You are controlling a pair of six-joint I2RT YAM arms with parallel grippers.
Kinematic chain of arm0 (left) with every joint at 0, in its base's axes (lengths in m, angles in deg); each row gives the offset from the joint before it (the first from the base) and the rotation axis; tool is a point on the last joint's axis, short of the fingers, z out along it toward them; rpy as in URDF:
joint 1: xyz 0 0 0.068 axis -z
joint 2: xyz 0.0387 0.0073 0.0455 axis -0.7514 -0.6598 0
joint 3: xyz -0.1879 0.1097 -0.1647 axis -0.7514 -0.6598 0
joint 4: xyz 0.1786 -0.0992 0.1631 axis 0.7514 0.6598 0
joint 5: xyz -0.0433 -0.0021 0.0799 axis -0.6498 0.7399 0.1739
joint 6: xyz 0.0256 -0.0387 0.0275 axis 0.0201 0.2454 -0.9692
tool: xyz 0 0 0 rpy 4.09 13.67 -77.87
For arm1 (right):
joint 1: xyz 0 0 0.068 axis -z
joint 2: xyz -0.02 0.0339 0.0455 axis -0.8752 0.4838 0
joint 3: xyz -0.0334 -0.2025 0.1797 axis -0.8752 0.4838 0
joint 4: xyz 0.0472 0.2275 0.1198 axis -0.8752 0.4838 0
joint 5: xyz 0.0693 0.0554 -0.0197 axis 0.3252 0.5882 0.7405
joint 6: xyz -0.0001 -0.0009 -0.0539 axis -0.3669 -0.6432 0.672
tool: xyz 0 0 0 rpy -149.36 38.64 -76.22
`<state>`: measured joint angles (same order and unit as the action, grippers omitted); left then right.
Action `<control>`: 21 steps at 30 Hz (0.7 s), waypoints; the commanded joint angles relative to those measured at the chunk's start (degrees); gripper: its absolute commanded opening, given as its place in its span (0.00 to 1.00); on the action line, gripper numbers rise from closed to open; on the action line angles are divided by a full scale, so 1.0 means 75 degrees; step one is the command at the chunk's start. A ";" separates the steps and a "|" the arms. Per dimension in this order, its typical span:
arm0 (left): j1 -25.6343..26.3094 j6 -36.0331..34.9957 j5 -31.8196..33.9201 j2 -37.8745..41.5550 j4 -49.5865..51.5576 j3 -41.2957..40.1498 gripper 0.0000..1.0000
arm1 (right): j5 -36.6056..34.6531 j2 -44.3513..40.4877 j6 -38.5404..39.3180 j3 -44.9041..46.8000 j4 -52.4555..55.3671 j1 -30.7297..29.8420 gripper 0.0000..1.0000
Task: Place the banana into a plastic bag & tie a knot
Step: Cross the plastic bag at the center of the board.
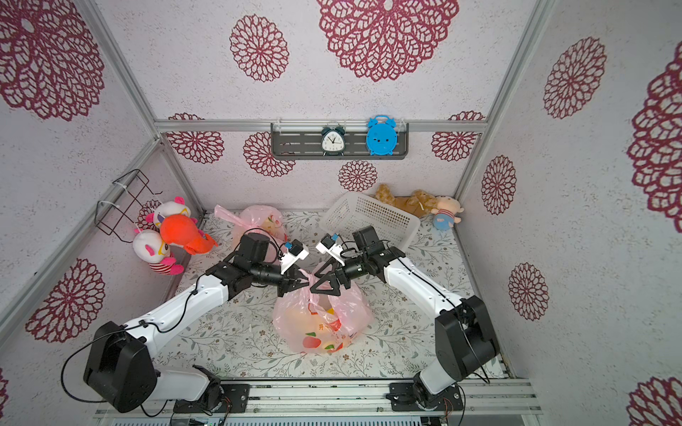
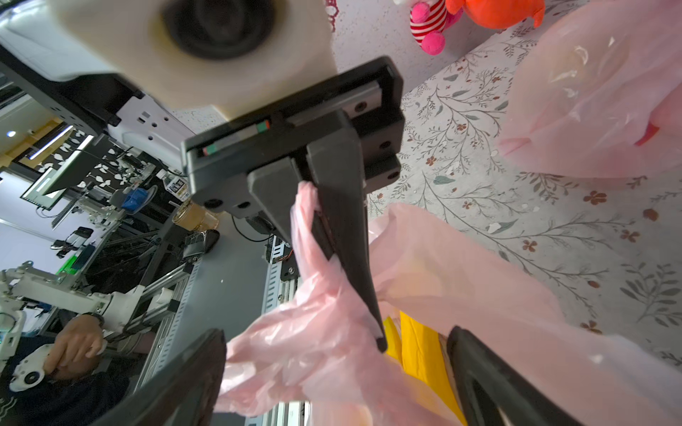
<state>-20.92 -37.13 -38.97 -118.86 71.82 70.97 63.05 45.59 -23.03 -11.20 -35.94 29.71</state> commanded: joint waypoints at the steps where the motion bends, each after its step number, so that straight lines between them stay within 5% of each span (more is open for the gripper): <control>1: -0.0073 -0.0110 0.0198 0.0096 0.0105 0.0090 0.00 | -0.0775 -0.0427 -0.0031 -0.0076 -0.0050 -0.0117 0.99; 21: -0.0058 -0.0194 0.0318 0.0434 0.0317 0.0102 0.00 | -0.2363 -0.0707 0.0415 0.0233 -0.0293 -0.0478 0.99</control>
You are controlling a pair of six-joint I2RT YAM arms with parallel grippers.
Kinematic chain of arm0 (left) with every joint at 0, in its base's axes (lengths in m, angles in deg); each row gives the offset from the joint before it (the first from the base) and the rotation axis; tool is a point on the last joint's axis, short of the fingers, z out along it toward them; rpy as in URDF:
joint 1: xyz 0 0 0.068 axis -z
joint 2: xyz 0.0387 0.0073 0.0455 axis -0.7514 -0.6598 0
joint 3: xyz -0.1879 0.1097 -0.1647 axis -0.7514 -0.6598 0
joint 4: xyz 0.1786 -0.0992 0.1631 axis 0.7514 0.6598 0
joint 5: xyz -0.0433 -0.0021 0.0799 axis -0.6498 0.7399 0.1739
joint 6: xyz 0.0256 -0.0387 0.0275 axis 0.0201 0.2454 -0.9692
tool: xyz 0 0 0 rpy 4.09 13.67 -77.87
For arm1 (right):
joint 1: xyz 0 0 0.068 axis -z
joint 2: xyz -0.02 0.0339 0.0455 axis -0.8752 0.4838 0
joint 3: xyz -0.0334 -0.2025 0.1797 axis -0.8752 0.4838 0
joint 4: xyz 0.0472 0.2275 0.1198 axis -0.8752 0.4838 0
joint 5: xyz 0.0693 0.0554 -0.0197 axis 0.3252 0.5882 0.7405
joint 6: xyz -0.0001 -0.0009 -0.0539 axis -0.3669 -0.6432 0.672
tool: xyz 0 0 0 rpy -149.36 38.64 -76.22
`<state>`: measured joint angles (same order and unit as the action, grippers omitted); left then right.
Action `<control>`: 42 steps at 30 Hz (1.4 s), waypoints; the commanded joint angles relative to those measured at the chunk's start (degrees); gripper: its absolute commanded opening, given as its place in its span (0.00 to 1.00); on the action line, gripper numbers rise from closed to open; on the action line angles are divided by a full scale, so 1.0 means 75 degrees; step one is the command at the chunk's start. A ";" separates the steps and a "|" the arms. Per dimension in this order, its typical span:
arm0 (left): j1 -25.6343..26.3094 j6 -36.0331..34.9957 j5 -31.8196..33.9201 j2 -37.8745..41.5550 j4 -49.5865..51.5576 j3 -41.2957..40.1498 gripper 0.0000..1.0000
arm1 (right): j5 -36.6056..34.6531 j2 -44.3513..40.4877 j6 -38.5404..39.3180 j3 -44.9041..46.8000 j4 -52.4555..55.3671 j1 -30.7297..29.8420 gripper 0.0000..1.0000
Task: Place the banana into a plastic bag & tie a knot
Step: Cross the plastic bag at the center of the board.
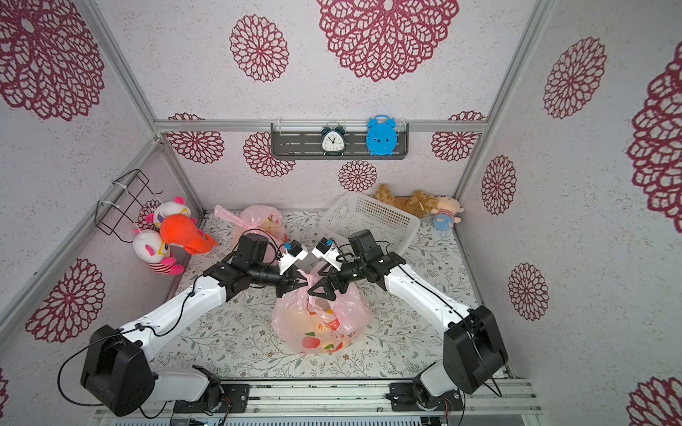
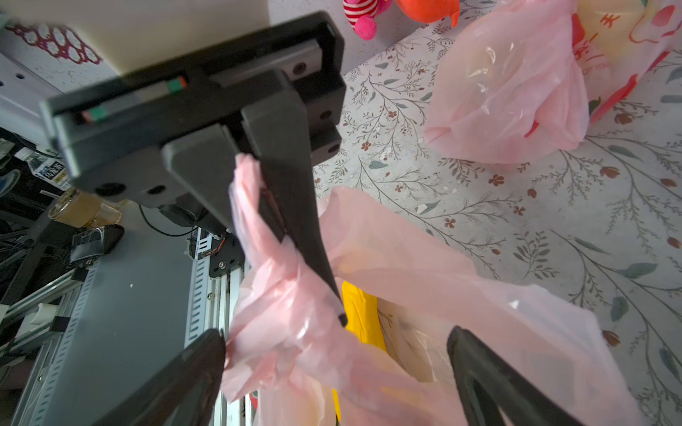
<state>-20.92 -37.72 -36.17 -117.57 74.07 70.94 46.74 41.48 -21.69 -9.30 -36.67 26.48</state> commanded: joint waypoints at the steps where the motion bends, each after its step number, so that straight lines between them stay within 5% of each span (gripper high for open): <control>1: -0.0060 -0.0110 -0.0062 0.0274 0.0017 0.0094 0.00 | -0.0188 -0.0143 0.0276 -0.0022 -0.0203 -0.0064 0.98; 22: -0.0055 -0.0055 -0.0039 0.0253 -0.0037 0.0128 0.00 | -0.0904 0.0141 0.0505 -0.0239 0.0086 -0.0462 0.78; 30: -0.0052 -0.0019 0.0077 0.0231 -0.0010 0.0128 0.00 | -0.1236 0.0163 0.0513 -0.0438 0.0326 -0.0539 0.46; 36: -0.0049 0.0035 0.0151 0.0206 0.0005 0.0146 0.00 | -0.1656 0.0257 0.0603 -0.0625 0.0627 -0.0544 0.00; 42: -0.0029 0.0239 0.0340 0.0373 0.0027 0.0105 0.00 | -0.2298 0.0203 0.0738 -0.0703 0.0754 -0.0544 0.00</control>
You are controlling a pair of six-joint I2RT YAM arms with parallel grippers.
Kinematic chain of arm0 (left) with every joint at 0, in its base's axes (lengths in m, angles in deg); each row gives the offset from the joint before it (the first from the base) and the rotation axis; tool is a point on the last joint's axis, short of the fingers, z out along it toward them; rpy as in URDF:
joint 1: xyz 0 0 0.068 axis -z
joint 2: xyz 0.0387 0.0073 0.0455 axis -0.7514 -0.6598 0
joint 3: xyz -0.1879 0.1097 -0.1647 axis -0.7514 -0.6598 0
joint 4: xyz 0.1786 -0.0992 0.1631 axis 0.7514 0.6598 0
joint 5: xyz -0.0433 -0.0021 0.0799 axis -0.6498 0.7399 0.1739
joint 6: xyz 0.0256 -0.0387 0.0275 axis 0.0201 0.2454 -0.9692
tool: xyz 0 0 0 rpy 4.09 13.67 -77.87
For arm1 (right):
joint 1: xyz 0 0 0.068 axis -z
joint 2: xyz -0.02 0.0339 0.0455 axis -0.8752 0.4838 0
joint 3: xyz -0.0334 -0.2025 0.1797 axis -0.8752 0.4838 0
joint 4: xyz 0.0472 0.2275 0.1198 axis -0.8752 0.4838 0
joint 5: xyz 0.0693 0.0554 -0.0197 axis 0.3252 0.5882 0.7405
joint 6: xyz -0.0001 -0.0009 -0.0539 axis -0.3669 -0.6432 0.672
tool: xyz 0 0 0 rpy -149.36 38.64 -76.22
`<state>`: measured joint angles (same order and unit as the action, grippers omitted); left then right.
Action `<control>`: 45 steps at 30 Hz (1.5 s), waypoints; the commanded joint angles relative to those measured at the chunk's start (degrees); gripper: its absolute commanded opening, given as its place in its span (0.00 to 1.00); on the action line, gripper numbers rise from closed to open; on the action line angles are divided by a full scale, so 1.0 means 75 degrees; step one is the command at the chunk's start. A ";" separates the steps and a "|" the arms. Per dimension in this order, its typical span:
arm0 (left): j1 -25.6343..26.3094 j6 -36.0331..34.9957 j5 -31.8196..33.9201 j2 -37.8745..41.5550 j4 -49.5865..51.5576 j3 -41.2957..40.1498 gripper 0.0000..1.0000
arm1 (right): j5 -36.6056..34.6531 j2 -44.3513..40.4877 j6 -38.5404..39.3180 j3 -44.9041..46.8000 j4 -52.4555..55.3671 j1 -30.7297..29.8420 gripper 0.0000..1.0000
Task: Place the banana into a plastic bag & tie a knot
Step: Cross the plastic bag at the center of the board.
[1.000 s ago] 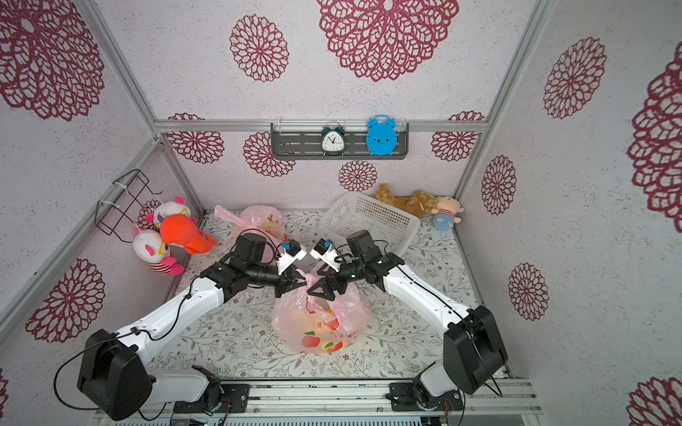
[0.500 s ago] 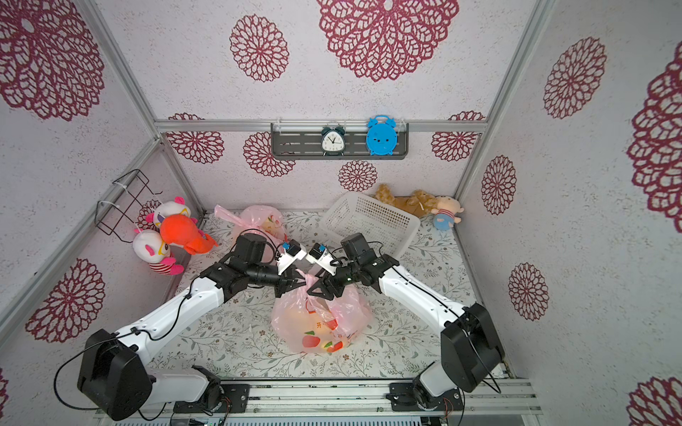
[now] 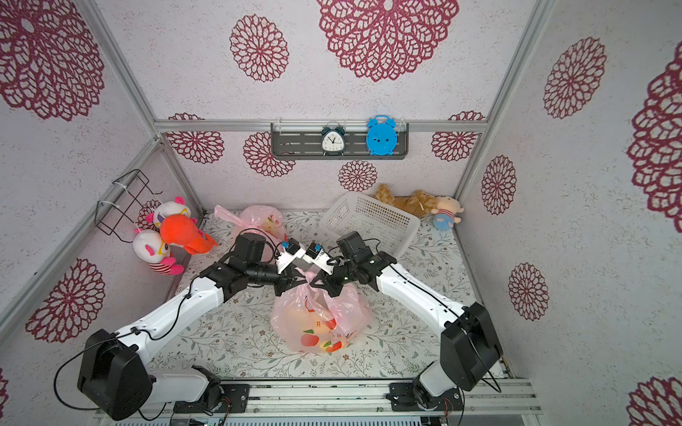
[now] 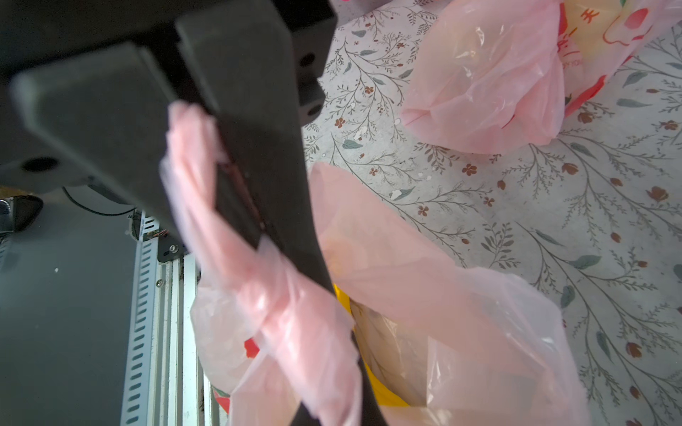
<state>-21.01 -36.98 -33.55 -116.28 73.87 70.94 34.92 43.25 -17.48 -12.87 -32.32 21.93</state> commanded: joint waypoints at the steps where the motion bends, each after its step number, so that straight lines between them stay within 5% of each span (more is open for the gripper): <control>1: -0.0019 0.0197 0.0039 0.0248 0.0052 0.0082 0.02 | -0.0835 -0.0059 0.0187 -0.0212 0.0118 0.0062 0.00; 7: -0.0070 0.0750 0.0595 0.0790 -0.0373 -0.0270 0.49 | -0.0855 -0.0084 0.0481 -0.0173 -0.0091 0.0062 0.00; 15: -0.0535 0.1917 0.3673 0.2141 -0.1571 -0.0985 0.72 | -0.0779 -0.0389 0.0869 0.0066 -0.0414 0.0062 0.00; 22: -0.1307 0.2701 0.3230 0.0284 -0.0893 0.0287 0.71 | -0.0902 -0.0893 0.1318 0.0573 -0.1115 0.0030 0.00; 29: -0.0543 0.2351 0.1202 -0.1587 -0.1071 0.1329 0.68 | -0.0836 -0.1403 0.2899 0.0871 -0.1429 -0.0067 0.00; 39: -0.0235 0.2397 -0.0662 -0.1464 -0.2021 0.0477 0.67 | -0.1321 -0.1667 0.4055 0.1056 -0.2238 -0.0067 0.00; 45: -0.0147 0.2513 -0.0799 -0.1051 -0.2349 -0.0117 0.67 | -0.1708 -0.1564 0.4068 0.1279 -0.3118 -0.0053 0.00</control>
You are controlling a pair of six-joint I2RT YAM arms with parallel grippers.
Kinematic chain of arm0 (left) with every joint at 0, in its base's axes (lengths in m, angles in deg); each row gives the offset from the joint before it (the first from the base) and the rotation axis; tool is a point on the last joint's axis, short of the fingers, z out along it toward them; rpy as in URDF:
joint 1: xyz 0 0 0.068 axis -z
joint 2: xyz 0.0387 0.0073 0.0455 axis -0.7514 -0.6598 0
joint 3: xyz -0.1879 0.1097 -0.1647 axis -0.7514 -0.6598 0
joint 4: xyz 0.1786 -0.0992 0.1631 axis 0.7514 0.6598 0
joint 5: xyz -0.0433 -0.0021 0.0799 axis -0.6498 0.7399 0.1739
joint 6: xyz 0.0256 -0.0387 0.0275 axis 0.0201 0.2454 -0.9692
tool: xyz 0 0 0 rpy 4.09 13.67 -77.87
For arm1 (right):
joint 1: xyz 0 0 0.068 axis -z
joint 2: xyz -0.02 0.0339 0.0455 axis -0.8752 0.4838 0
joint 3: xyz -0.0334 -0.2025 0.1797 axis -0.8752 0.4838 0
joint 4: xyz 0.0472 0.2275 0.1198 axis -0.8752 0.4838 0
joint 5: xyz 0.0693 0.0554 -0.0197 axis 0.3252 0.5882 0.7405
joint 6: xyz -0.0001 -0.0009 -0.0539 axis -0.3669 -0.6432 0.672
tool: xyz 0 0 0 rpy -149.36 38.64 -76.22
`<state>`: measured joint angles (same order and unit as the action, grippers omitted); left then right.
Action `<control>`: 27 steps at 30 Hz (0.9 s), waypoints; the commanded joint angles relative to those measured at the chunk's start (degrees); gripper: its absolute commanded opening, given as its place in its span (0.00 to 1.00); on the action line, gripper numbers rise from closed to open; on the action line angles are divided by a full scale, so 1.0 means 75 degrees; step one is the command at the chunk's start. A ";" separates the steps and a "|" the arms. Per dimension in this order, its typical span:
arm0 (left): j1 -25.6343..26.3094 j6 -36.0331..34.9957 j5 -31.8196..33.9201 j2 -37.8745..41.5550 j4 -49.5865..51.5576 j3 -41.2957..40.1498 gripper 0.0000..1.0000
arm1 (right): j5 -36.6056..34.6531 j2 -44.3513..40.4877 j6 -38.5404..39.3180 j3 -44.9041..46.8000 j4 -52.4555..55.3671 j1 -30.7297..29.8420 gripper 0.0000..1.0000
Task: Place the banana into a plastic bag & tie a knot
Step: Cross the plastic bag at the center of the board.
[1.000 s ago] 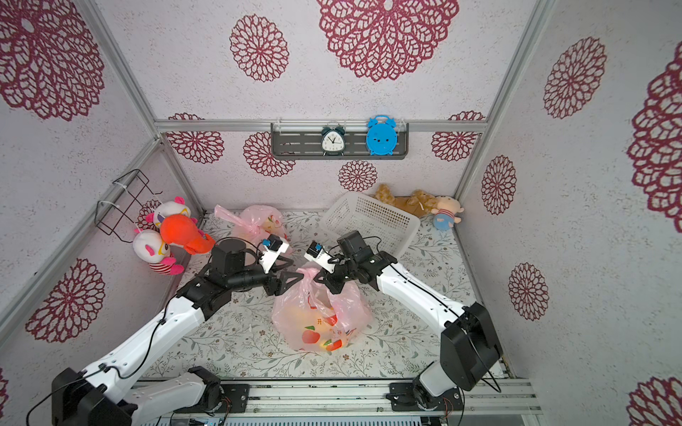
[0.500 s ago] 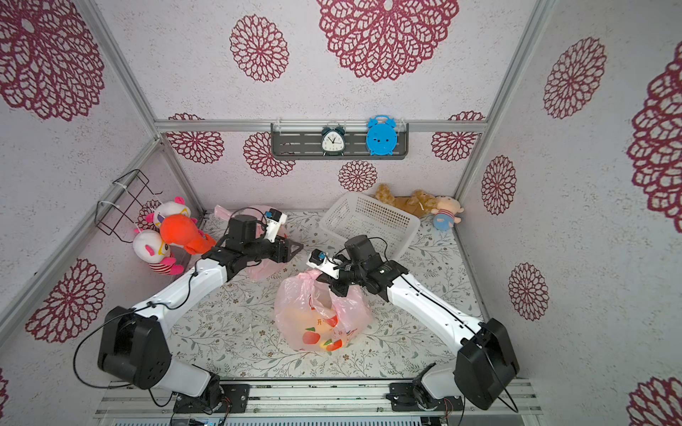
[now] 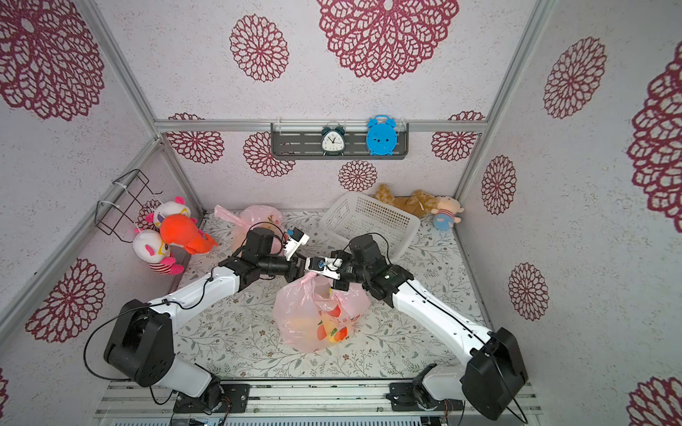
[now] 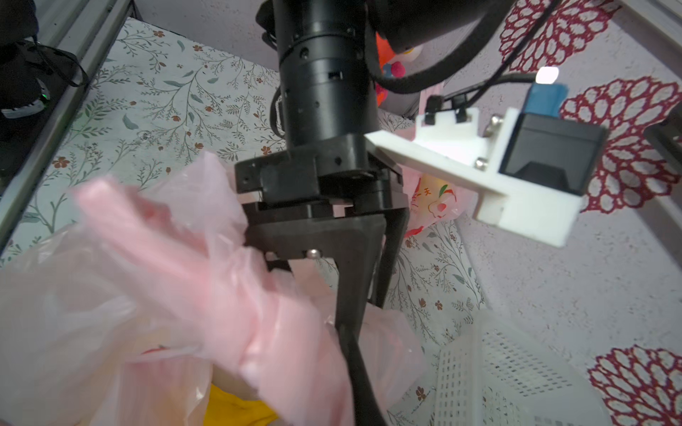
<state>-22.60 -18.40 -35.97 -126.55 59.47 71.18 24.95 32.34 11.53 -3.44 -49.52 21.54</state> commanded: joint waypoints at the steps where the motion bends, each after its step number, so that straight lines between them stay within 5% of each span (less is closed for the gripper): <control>1: 0.0064 0.0069 -0.0471 0.0375 -0.0505 -0.0232 0.67 | -0.0441 -0.0104 0.0143 0.0079 -0.0989 -0.0003 0.00; 15: 0.0000 0.0160 0.0074 0.0851 -0.1165 -0.0653 0.75 | -0.0009 0.0024 -0.1068 0.0328 -0.1539 0.0000 0.00; 27: -0.0094 0.0015 -0.0446 0.0910 -0.1253 -0.0803 0.36 | 0.1605 0.0520 -0.2862 -0.0471 -0.0252 0.0247 0.00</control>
<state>-22.89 -17.37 -37.92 -121.44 51.95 66.29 31.11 35.40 -4.45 -4.19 -54.94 23.11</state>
